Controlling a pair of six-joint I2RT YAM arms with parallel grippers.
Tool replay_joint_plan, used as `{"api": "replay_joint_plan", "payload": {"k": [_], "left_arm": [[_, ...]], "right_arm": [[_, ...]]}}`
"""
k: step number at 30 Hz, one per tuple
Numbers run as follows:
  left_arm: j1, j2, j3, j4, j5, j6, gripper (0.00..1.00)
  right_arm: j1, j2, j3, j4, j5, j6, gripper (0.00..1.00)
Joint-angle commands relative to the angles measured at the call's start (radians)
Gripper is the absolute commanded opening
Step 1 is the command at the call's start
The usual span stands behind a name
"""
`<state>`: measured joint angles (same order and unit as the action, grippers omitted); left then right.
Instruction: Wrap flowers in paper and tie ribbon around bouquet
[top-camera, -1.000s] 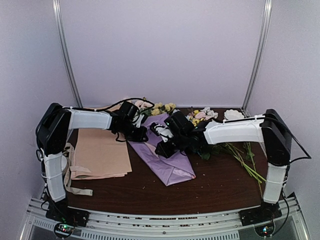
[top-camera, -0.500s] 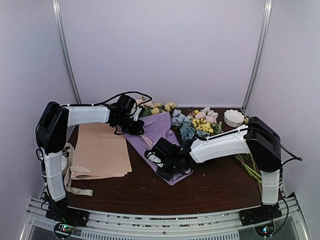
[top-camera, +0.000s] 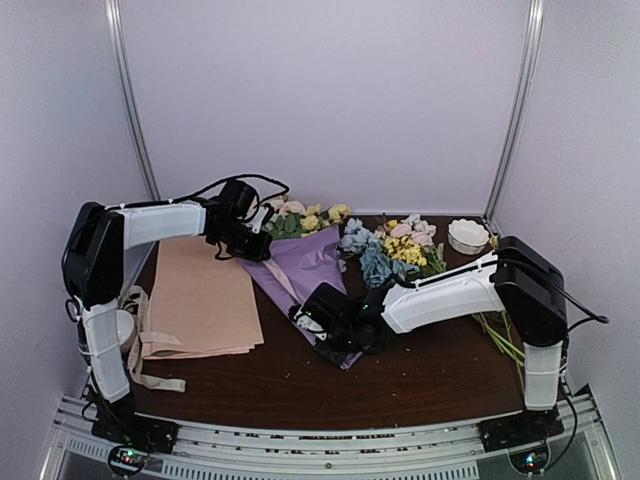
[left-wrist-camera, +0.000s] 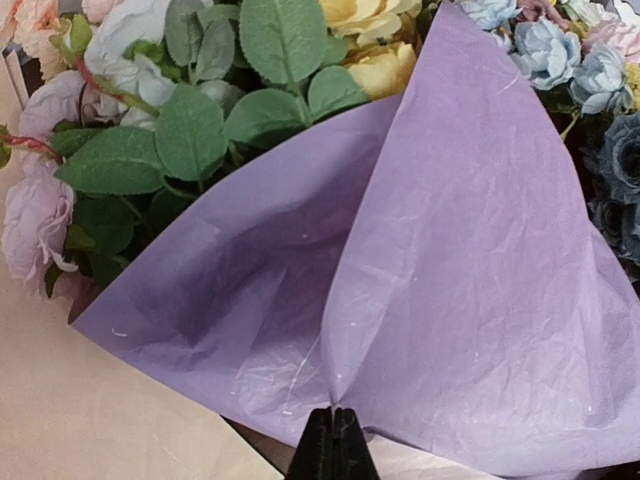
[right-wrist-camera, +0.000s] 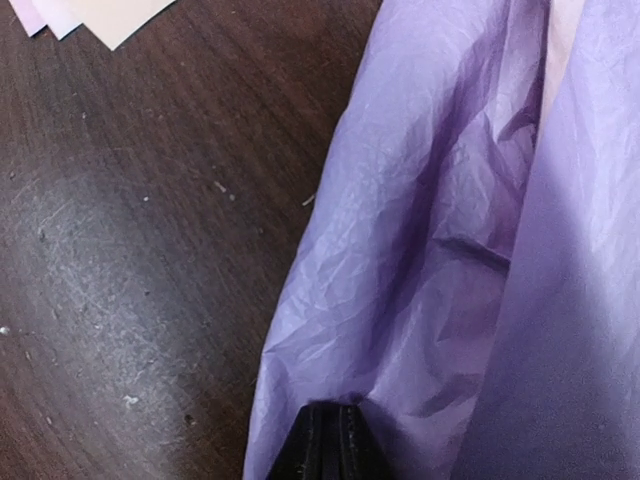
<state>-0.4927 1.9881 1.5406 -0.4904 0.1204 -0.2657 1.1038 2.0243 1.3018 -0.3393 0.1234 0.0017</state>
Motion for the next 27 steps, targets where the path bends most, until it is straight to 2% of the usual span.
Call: {"api": "replay_joint_plan", "payload": {"k": [1, 4, 8, 11, 13, 15, 18, 21, 26, 27], "left_arm": [[0.025, 0.040, -0.042, 0.002, -0.063, 0.020, 0.00], [0.024, 0.087, -0.042, 0.010, -0.063, 0.019, 0.00], [0.025, 0.124, -0.038, 0.022, -0.049, 0.024, 0.00], [0.024, 0.134, -0.036, 0.021, -0.050, 0.032, 0.00], [0.025, 0.133, -0.038, 0.021, -0.052, 0.036, 0.00], [0.025, 0.133, -0.039, 0.022, -0.052, 0.037, 0.00], [0.025, 0.134, -0.039, 0.024, -0.047, 0.040, 0.00], [0.026, 0.134, -0.037, 0.023, -0.045, 0.046, 0.00], [0.036, 0.115, -0.025, 0.021, -0.046, 0.049, 0.00], [0.039, 0.104, -0.025, 0.022, -0.045, 0.050, 0.03]], "right_arm": [[0.031, -0.025, -0.044, -0.084, -0.077, -0.053, 0.09], [0.053, -0.093, -0.044, -0.084, -0.181, -0.110, 0.12], [0.060, -0.242, -0.052, -0.067, -0.450, -0.162, 0.14], [0.025, -0.362, -0.084, 0.023, -0.585, -0.116, 0.15], [-0.021, -0.403, -0.106, 0.084, -0.561, -0.052, 0.16], [-0.077, -0.393, -0.106, 0.089, -0.455, -0.007, 0.16], [-0.125, -0.312, -0.048, -0.008, -0.322, 0.020, 0.15], [-0.140, -0.238, -0.007, -0.072, -0.273, 0.015, 0.13], [-0.138, -0.147, -0.029, -0.054, -0.270, 0.002, 0.12], [-0.137, -0.131, -0.030, -0.055, -0.265, 0.004, 0.12]]}}
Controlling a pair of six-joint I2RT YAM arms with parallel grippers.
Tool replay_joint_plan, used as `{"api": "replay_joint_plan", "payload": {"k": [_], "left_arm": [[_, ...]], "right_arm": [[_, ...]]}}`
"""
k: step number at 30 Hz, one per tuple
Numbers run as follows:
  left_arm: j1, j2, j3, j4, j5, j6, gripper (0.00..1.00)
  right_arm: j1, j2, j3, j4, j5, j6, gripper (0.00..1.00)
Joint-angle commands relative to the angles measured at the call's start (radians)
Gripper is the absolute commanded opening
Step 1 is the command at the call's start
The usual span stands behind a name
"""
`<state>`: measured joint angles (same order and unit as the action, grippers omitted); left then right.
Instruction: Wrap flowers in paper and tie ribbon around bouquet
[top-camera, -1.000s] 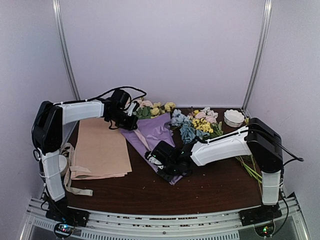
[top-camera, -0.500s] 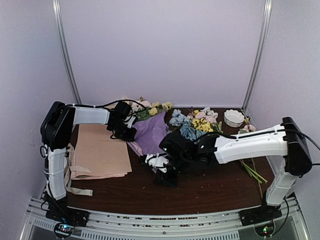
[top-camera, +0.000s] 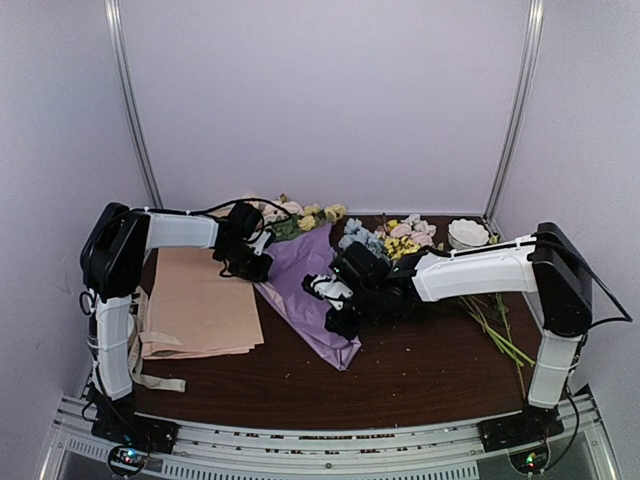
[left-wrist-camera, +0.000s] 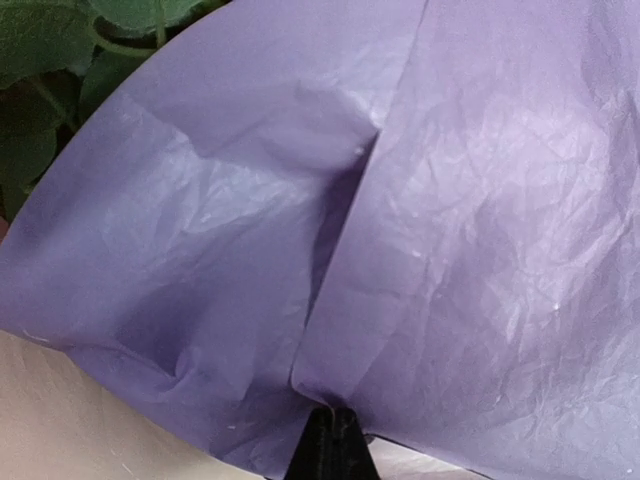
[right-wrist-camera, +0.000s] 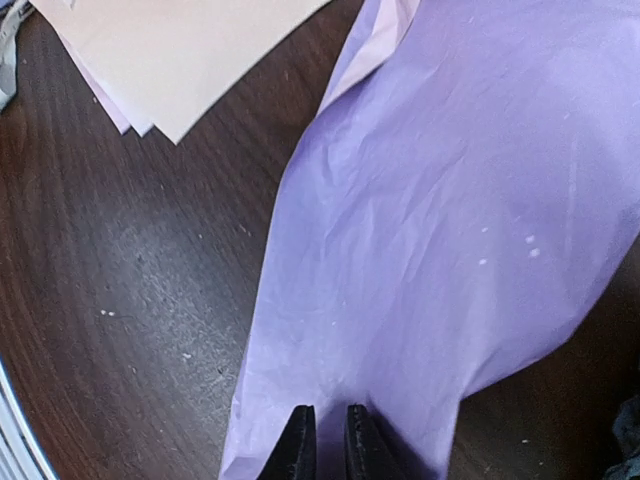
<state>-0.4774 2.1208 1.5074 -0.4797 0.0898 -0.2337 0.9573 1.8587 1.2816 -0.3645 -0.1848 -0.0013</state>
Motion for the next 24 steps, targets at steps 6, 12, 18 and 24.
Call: {"api": "replay_joint_plan", "payload": {"k": [6, 12, 18, 24], "left_arm": [[0.040, -0.141, -0.028, 0.068, 0.013, 0.028, 0.43], [0.060, -0.281, -0.134, 0.144, 0.078, -0.040, 0.65], [0.051, -0.261, -0.246, 0.255, 0.228, -0.146, 0.71], [0.025, -0.187, -0.259, 0.301, 0.268, -0.190, 0.71]], "right_arm": [[0.010, 0.089, -0.017, -0.021, 0.058, 0.018, 0.11], [0.011, 0.127, -0.013, -0.015, 0.047, 0.027, 0.11], [0.011, 0.144, -0.015, 0.002, 0.033, 0.042, 0.11], [0.012, 0.148, -0.022, 0.009, 0.029, 0.042, 0.11]]}}
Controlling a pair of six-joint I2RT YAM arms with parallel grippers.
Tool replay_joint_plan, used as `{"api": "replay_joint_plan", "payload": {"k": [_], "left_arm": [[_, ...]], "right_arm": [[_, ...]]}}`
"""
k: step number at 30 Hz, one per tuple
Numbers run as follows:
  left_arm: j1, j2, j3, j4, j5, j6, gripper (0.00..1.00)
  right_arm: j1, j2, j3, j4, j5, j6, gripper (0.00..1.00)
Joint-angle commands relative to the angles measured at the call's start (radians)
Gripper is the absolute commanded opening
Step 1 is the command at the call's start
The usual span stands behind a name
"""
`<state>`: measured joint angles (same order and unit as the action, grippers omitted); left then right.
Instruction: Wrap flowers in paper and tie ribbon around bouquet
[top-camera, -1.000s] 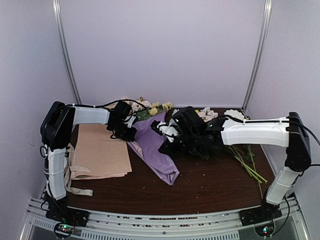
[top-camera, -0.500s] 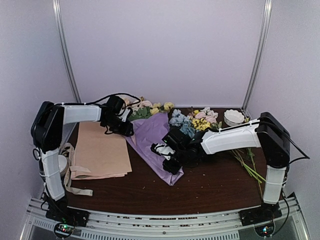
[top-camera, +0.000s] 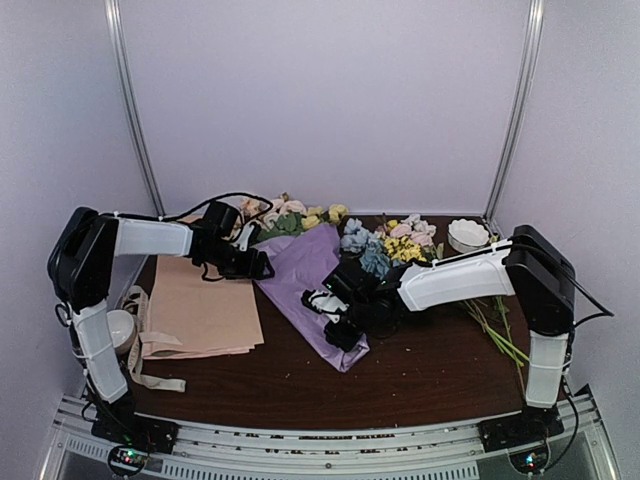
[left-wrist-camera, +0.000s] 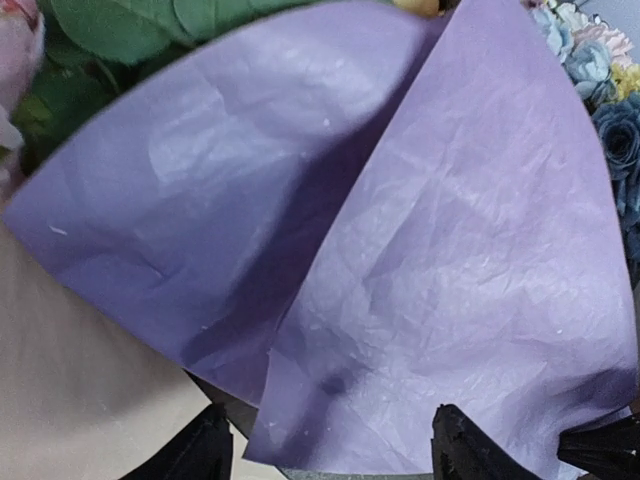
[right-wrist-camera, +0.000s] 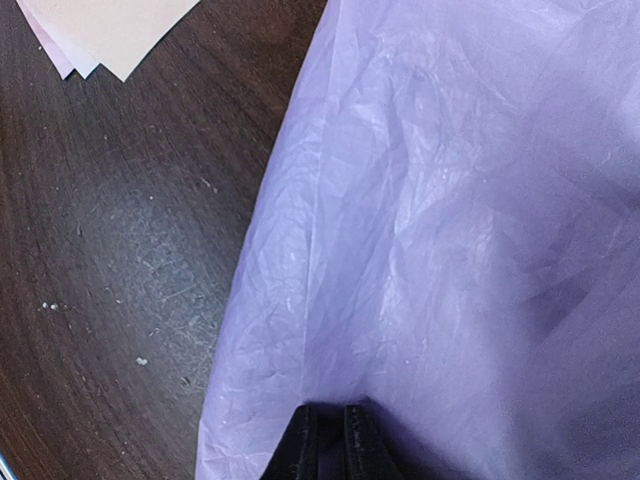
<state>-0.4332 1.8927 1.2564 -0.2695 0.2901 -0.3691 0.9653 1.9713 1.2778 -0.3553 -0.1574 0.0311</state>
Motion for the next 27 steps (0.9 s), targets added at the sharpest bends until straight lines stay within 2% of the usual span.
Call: {"api": "replay_joint_plan", "payload": {"k": [1, 8, 10, 13, 14, 15, 27], "left_arm": [[-0.023, 0.051, -0.001, 0.092, 0.063, -0.056, 0.70], [-0.025, 0.086, 0.028, 0.063, 0.029, -0.053, 0.64], [-0.025, 0.086, 0.026, 0.087, 0.059, -0.058, 0.49], [-0.028, 0.085, 0.027, 0.118, 0.093, -0.062, 0.18], [-0.028, 0.085, 0.026, 0.126, 0.104, -0.062, 0.04], [-0.028, 0.083, 0.026, 0.130, 0.108, -0.061, 0.00], [0.026, 0.148, 0.240, -0.205, -0.200, 0.128, 0.00]], "right_arm": [[0.003, 0.035, -0.018, -0.001, 0.000, 0.009, 0.11], [0.004, 0.030, -0.017, 0.004, -0.006, 0.010, 0.11], [0.004, 0.031, -0.015, 0.003, -0.006, 0.009, 0.11], [0.003, 0.034, -0.014, -0.002, -0.005, 0.007, 0.11], [0.002, 0.033, -0.013, -0.003, -0.005, 0.006, 0.11], [0.003, 0.031, -0.014, -0.006, -0.005, 0.006, 0.11], [0.002, -0.050, -0.037, -0.039, -0.013, -0.015, 0.13]]}}
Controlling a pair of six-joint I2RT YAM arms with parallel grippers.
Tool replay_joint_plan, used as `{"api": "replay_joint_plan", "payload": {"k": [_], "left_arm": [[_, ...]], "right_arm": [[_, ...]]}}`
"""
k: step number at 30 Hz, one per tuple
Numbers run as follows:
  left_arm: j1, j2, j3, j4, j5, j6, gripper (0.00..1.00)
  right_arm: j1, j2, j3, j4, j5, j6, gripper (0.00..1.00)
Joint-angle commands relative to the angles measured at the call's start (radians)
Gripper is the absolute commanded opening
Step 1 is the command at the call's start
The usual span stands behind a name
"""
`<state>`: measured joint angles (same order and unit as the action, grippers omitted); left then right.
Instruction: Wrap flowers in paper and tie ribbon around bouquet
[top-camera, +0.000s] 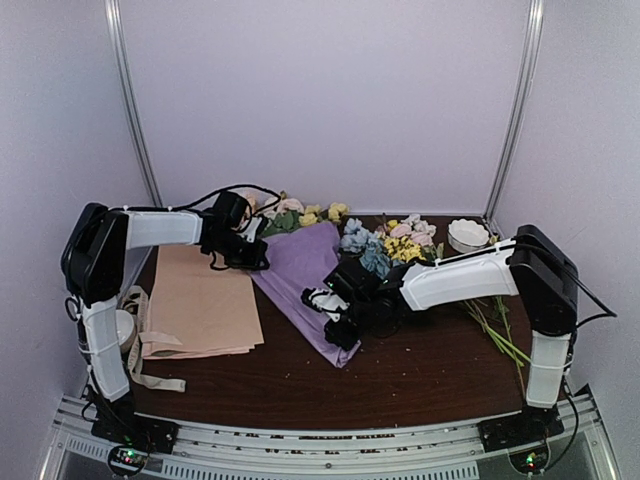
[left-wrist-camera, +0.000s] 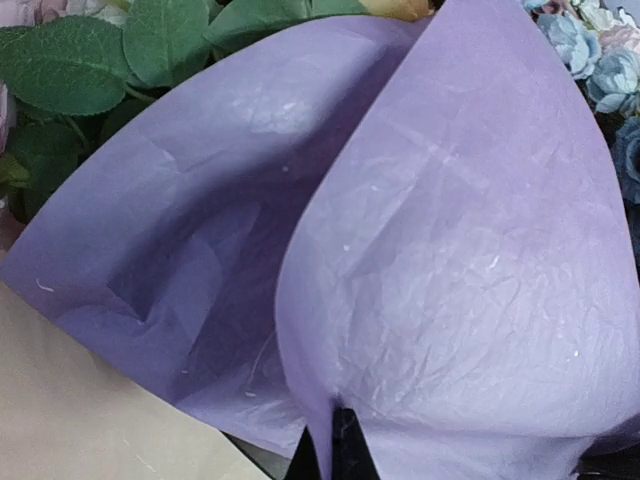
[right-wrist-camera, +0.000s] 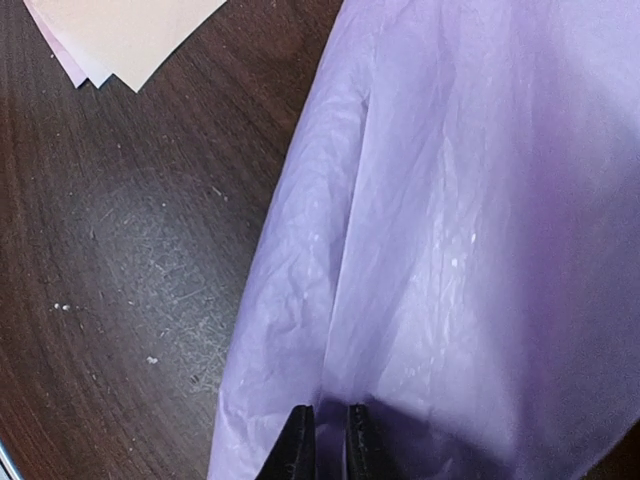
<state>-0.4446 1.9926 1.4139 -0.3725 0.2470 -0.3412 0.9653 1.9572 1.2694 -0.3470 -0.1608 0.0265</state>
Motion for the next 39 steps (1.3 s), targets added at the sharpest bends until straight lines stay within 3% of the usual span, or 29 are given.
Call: {"api": "replay_joint_plan", "payload": {"k": [1, 11, 19, 21, 33, 39], "left_arm": [[0.038, 0.064, 0.096, -0.123, -0.168, 0.109, 0.00], [0.037, 0.160, 0.113, -0.152, -0.166, 0.127, 0.00], [0.038, 0.179, 0.116, -0.157, -0.158, 0.143, 0.00], [0.037, 0.179, 0.117, -0.157, -0.158, 0.146, 0.00], [0.038, 0.212, 0.200, -0.190, -0.176, 0.154, 0.00], [0.037, 0.213, 0.204, -0.190, -0.157, 0.164, 0.00]], "right_arm": [[0.002, -0.038, -0.034, -0.045, -0.017, -0.011, 0.13], [-0.002, -0.201, -0.054, -0.023, -0.243, -0.056, 0.16], [-0.066, -0.108, 0.057, -0.054, -0.020, -0.004, 0.15], [-0.059, -0.077, 0.056, -0.062, -0.032, -0.027, 0.15], [-0.002, -0.101, -0.170, -0.029, 0.024, -0.021, 0.13], [-0.021, -0.201, -0.194, -0.081, 0.062, -0.012, 0.13]]}}
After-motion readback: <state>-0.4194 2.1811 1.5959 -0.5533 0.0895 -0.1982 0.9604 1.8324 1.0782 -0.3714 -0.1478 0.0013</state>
